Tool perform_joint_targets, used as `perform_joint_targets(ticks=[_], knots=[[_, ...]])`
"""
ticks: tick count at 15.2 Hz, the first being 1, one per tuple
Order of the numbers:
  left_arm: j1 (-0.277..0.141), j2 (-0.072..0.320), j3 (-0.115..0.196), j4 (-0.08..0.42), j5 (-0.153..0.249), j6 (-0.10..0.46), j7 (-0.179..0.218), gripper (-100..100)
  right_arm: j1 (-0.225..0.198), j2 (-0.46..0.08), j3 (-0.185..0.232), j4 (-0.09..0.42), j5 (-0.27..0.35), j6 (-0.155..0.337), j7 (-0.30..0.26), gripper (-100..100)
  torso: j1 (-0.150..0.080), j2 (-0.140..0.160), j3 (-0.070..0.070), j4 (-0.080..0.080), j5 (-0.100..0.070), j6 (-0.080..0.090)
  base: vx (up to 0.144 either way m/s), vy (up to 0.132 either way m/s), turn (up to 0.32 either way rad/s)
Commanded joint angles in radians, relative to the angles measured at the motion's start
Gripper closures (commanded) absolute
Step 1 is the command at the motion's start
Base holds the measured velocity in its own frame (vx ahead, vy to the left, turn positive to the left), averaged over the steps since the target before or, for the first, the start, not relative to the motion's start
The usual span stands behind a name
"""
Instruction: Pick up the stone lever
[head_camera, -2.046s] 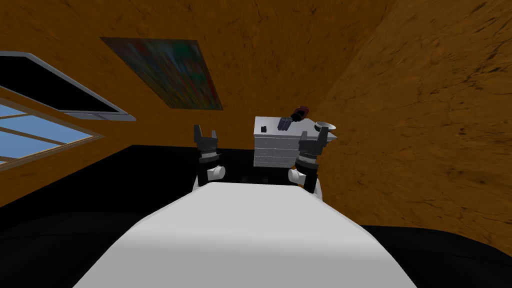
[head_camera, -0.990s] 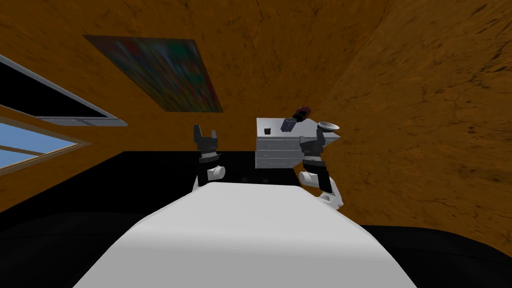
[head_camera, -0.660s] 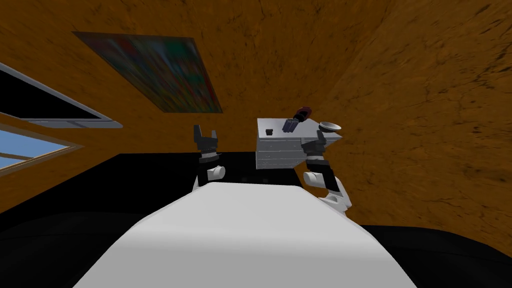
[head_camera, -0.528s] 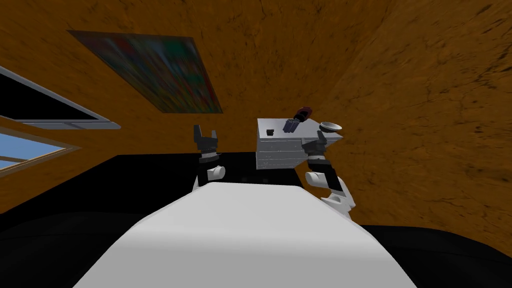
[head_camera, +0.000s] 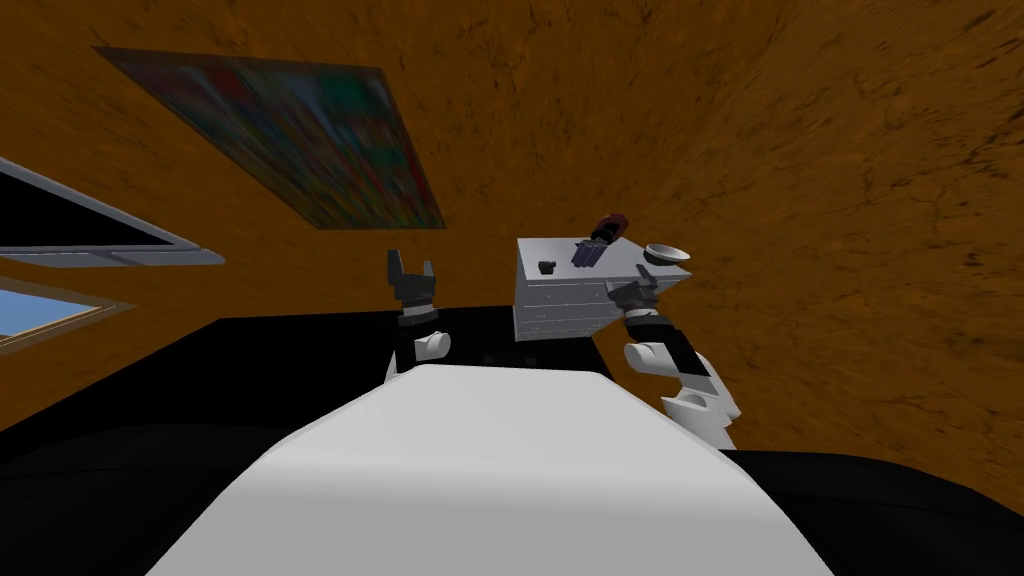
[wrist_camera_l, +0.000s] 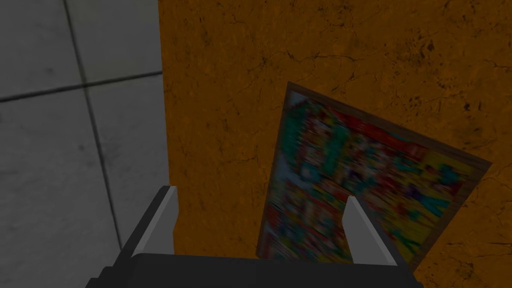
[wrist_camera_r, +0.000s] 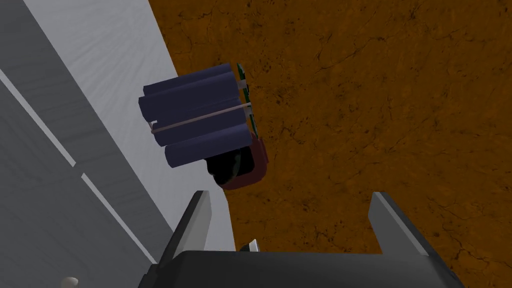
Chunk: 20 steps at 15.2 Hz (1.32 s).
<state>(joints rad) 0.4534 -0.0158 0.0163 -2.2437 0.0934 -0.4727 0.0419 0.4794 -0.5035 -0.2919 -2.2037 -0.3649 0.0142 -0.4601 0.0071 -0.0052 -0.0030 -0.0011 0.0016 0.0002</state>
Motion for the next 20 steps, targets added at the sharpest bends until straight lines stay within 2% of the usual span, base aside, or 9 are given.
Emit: perform_joint_targets(ticks=[1,3,6,7,10,11,13,14,20], knots=[[0.000,0.000,0.000,0.000,0.000,0.000,0.000,0,0.008,-0.034,-0.020,0.009,-0.044,0.050,-0.031,-100,0.000,0.000,0.000,0.000,0.000,0.000,0.067,0.114,-0.084],[0.000,0.000,0.000,0.000,0.000,0.000,0.000,0,0.012,-0.073,-0.047,0.020,-0.081,0.094,-0.069,-100,0.000,0.000,0.000,0.000,0.000,0.000,0.057,0.094,-0.045],[0.000,0.000,0.000,0.000,0.000,0.000,0.000,0,0.012,-0.077,-0.047,0.020,-0.097,0.131,-0.069,-100,-0.001,0.001,0.000,0.000,0.000,0.000,0.042,0.081,-0.033],[0.000,0.000,0.000,0.000,0.000,0.000,0.000,0,0.016,-0.121,-0.074,0.032,-0.141,0.163,-0.108,-100,-0.002,0.001,0.001,0.000,0.000,0.000,0.043,0.073,-0.057],[0.000,0.000,0.000,0.000,0.000,0.000,0.000,0,0.016,-0.121,-0.074,0.032,-0.152,0.202,-0.108,-100,-0.001,0.001,0.000,0.000,0.000,0.000,0.048,0.079,-0.040],[0.000,0.000,0.000,0.000,0.000,0.000,0.000,0,0.020,-0.164,-0.102,0.044,-0.198,0.233,-0.148,-100,-0.003,0.001,0.001,0.000,0.000,0.000,0.070,0.073,-0.056],[0.000,0.000,0.000,0.000,0.000,0.000,0.000,0,0.020,-0.164,-0.102,0.044,-0.208,0.274,-0.148,-100,-0.001,-0.001,0.000,0.000,0.000,0.000,0.066,0.093,-0.064],[0.000,0.000,0.000,0.000,0.000,0.000,0.000,0,0.025,-0.205,-0.130,0.056,-0.245,0.296,-0.189,-100,-0.001,0.000,0.000,0.000,0.000,0.000,0.052,0.116,-0.053],[0.000,0.000,0.000,0.000,0.000,0.000,0.000,0,0.029,-0.250,-0.158,0.069,-0.322,0.423,-0.230,-100,0.000,0.000,0.000,0.000,0.000,0.000,0.055,0.094,-0.047]])
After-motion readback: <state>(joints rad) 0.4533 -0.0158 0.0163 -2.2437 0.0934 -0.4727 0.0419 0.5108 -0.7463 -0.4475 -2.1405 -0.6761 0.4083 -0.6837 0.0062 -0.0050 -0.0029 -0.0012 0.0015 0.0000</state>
